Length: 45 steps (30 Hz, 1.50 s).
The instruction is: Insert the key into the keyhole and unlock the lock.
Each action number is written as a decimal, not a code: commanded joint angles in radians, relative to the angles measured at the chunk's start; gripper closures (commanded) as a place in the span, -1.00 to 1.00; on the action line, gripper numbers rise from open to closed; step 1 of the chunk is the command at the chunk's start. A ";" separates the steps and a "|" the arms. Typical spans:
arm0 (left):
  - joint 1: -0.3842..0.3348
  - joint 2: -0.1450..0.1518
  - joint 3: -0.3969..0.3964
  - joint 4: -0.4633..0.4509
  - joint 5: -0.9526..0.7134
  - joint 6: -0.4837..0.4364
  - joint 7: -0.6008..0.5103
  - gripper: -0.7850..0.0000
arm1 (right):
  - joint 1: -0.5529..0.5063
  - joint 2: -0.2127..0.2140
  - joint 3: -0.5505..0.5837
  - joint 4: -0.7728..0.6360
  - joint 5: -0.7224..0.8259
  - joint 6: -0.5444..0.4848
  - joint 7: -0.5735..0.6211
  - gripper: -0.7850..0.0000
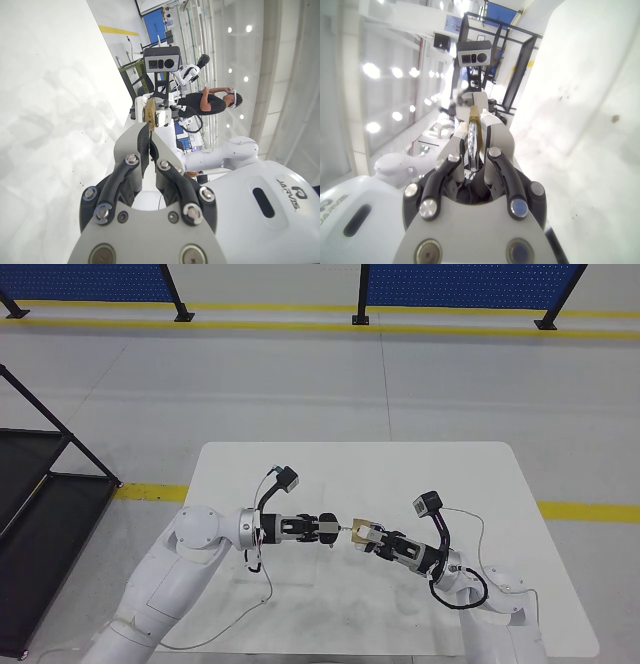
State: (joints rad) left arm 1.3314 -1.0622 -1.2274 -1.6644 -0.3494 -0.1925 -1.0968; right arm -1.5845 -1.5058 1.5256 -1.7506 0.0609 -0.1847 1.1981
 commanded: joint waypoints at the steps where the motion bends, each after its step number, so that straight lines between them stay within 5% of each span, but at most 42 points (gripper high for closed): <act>1: -0.002 0.000 0.003 0.001 -0.001 0.002 0.001 1.00 | 0.000 0.000 0.000 0.000 0.000 0.000 0.000 1.00; 10: 0.000 0.005 -0.014 0.011 -0.023 -0.007 -0.001 1.00 | 0.000 0.000 0.000 0.000 0.000 0.000 0.000 1.00; 20: 0.104 0.034 -0.144 -0.045 -0.032 -0.011 -0.031 1.00 | 0.000 0.000 0.000 0.000 0.000 0.000 0.000 1.00; 45: 0.126 0.042 -0.166 -0.070 0.082 -0.041 0.053 1.00 | 0.000 0.000 0.000 0.000 0.000 0.000 0.000 1.00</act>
State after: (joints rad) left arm 1.4553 -1.0205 -1.3911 -1.7331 -0.2659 -0.2315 -1.0436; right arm -1.5845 -1.5058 1.5255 -1.7506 0.0609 -0.1847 1.1981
